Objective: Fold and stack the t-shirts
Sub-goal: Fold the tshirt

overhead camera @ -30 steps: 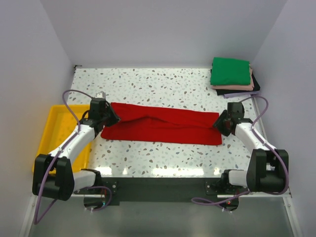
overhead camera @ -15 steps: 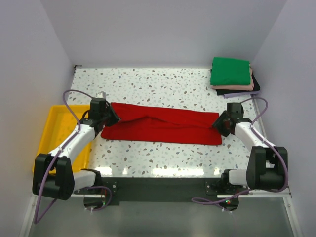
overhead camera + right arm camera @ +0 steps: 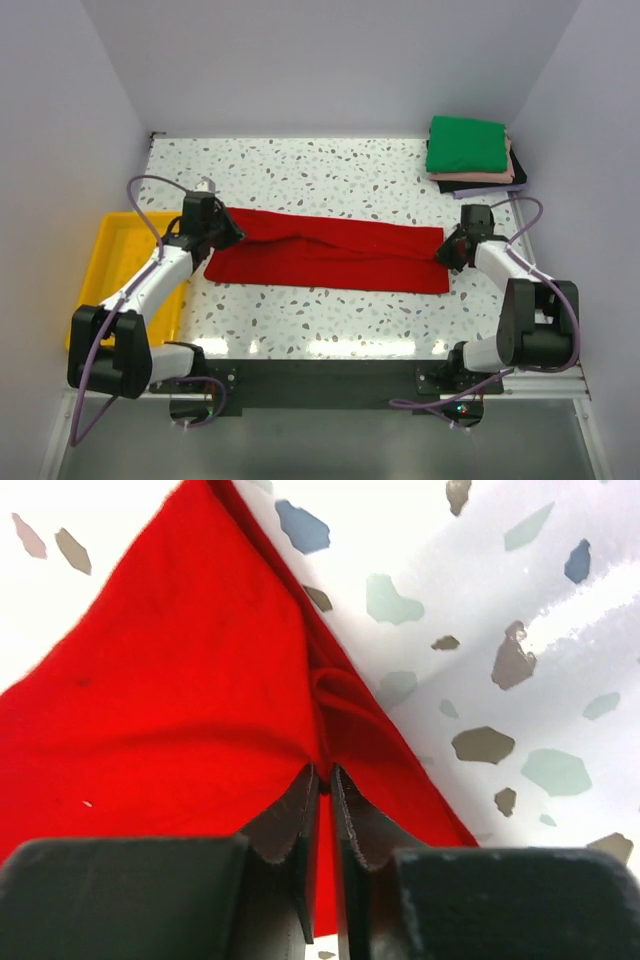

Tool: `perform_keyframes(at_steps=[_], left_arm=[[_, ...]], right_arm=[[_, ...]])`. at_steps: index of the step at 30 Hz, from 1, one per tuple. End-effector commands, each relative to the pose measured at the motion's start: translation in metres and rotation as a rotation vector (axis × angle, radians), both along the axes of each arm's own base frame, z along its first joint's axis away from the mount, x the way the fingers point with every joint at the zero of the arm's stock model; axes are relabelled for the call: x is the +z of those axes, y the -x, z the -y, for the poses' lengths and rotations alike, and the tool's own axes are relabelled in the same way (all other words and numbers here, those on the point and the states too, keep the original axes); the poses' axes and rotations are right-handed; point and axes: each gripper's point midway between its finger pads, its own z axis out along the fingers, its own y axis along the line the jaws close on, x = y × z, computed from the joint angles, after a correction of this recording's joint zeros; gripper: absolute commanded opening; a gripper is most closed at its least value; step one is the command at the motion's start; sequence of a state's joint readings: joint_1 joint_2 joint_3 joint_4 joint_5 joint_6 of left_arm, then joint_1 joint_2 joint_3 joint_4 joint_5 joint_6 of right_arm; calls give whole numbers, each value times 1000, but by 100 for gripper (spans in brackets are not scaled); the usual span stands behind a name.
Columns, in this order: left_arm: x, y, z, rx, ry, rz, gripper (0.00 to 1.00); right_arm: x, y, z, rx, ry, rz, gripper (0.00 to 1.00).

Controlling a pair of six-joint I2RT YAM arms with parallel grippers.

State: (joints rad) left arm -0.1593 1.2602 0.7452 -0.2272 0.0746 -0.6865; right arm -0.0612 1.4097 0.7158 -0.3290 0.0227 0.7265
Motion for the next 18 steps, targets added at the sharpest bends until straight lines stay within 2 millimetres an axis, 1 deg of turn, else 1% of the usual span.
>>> perform_keyframes(at_steps=[1, 2, 5, 6, 8, 9, 11, 12, 13, 14, 15, 16, 17, 18], left_arm=[[29, -24, 0, -1, -6, 86, 0], [31, -27, 0, 0, -6, 89, 0], [42, -41, -1, 13, -9, 108, 0], [49, -49, 1, 13, -7, 118, 0], [54, -57, 1, 20, -6, 122, 0], [60, -65, 2, 23, -5, 133, 0], [66, -75, 1, 32, -9, 148, 0], [72, -85, 0, 35, -11, 160, 0], [73, -90, 0, 40, -16, 158, 0], [70, -96, 0, 40, -19, 151, 0], [82, -105, 0, 41, -21, 178, 0], [84, -111, 0, 43, -25, 185, 0], [89, -121, -1, 46, -26, 196, 0], [91, -127, -1, 43, -31, 205, 0]], right_arm=[[23, -30, 3, -7, -14, 91, 6], [23, -32, 4, -8, -12, 90, 0], [33, -42, 6, 2, -26, 109, 0], [37, -48, 9, -2, -28, 116, 0], [40, -54, 9, 4, -46, 124, 0], [43, -62, 12, 6, -50, 133, 0], [47, -70, 11, 15, -68, 141, 0], [49, -79, 11, 21, -72, 148, 0], [51, -84, 12, 23, -74, 153, 0], [59, -95, 10, 37, -84, 178, 0], [62, -100, 9, 46, -87, 188, 0], [58, -105, 10, 52, -91, 180, 0], [70, -118, 9, 68, -95, 213, 0], [72, -123, 9, 72, -97, 218, 0]])
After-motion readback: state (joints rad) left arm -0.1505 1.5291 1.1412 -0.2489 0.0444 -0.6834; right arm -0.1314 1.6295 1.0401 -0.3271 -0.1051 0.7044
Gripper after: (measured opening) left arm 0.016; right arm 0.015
